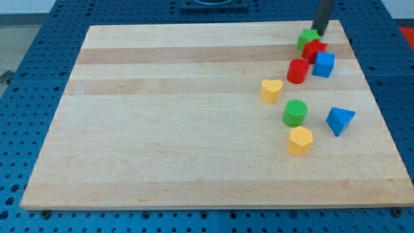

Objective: Move the green star to top of yellow heart

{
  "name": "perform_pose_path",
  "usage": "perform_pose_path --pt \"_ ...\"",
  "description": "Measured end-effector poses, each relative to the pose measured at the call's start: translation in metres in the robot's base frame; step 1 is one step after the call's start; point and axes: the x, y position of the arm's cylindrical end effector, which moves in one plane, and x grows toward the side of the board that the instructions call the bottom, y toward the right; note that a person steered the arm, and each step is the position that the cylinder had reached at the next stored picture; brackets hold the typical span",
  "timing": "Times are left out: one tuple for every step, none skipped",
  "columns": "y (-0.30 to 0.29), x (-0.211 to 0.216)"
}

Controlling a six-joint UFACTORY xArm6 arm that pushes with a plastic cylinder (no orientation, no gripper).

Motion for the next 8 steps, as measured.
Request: perform_pose_path --pt "-0.01 0.006" --pt "0.022 -0.003" --pt "0.07 -0.005" --pt "0.059 -0.001" --pt "0.013 0.005" --pt "-0.042 0.027" --pt "-0.093 0.051" --pt "-0.132 0.07"
